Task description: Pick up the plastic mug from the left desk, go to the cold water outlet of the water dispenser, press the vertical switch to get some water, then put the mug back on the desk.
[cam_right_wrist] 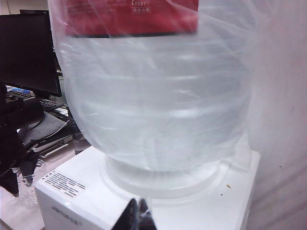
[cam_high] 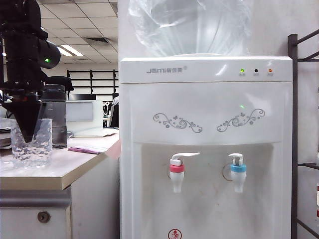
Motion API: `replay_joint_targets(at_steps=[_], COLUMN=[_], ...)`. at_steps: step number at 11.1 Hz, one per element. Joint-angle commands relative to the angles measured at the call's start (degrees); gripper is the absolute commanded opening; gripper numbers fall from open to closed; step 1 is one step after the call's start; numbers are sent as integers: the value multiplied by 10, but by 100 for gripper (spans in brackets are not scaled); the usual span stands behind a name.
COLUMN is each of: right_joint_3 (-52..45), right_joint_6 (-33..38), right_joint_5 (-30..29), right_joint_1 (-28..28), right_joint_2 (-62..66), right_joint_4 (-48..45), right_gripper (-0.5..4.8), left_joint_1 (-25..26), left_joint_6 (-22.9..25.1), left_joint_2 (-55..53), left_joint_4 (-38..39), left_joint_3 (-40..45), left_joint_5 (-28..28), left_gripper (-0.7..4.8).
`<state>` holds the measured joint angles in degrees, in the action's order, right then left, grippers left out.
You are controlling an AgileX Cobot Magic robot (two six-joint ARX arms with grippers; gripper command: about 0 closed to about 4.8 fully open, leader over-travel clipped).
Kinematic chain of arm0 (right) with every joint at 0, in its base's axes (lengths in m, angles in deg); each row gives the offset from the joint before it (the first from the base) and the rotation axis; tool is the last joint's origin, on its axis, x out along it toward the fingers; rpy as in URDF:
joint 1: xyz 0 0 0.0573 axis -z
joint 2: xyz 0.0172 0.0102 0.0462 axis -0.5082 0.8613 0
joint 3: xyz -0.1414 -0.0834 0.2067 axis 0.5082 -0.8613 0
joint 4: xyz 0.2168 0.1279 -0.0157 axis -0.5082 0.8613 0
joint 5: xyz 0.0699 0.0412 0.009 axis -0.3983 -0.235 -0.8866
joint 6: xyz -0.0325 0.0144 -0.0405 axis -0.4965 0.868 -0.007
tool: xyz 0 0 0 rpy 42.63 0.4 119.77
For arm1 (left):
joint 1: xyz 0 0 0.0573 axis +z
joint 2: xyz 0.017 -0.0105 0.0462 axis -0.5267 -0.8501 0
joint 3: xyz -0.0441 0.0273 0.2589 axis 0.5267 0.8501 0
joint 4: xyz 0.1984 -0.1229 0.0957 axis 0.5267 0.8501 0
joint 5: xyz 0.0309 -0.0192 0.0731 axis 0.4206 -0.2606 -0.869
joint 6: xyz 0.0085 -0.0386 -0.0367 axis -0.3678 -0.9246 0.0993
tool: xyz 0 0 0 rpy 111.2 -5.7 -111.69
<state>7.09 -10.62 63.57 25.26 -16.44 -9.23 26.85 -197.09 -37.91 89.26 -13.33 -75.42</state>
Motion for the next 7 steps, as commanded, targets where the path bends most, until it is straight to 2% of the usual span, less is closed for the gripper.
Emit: replay_joint_targets(at_steps=[1, 7], right_joint_3=[2, 2], right_joint_6=[0, 0], right_joint_5=[0, 0], right_joint_1=[0, 0], right_joint_2=[-1, -1], right_joint_4=[-8, -8], right_gripper=[-5, -5], left_joint_1=[-1, -1], left_joint_6=[11, 21], left_joint_2=[2, 56], left_joint_4=[31, 47], left_joint_3=[-3, -5], left_joint_5=[24, 19], left_gripper=[252, 251])
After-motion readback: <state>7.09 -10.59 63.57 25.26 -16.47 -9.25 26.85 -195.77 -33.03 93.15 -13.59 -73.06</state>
